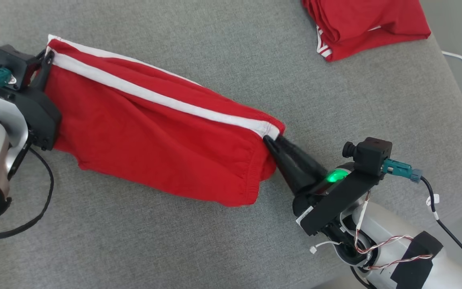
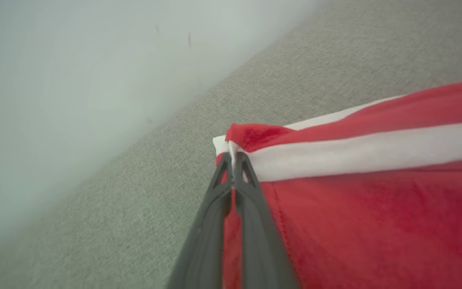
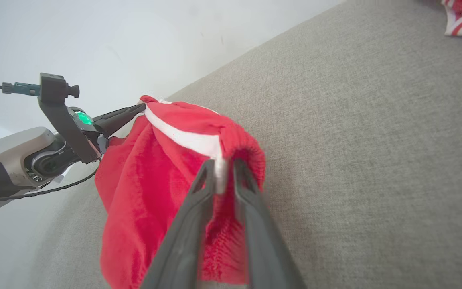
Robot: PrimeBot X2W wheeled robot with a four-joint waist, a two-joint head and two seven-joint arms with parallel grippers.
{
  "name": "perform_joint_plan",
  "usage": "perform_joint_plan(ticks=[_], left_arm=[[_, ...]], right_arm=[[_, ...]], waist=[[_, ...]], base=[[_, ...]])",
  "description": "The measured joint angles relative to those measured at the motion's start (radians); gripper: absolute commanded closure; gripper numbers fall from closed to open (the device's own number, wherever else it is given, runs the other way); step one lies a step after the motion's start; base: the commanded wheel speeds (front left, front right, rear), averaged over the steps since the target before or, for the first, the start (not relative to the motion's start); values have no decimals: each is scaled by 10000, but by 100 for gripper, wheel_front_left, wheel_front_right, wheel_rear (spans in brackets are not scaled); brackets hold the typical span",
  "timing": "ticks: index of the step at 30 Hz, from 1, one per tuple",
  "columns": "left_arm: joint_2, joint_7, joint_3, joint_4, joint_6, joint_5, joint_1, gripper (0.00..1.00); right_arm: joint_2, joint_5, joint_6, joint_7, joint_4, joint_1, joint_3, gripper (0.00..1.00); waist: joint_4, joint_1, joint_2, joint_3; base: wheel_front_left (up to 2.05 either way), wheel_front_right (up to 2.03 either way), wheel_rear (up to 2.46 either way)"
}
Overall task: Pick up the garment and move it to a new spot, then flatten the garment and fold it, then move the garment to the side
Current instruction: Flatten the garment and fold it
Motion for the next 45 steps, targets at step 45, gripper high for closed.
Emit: perform_joint_plan(ticks=[45], left_arm=[[-2015,-1486,2274,1528,709,485,3173,0]], right_arm=[[3450,-8136,0,-21,-790,5092,-6665,0]], waist=[[493,-3,-3,-1940]], base=[[0,0,0]])
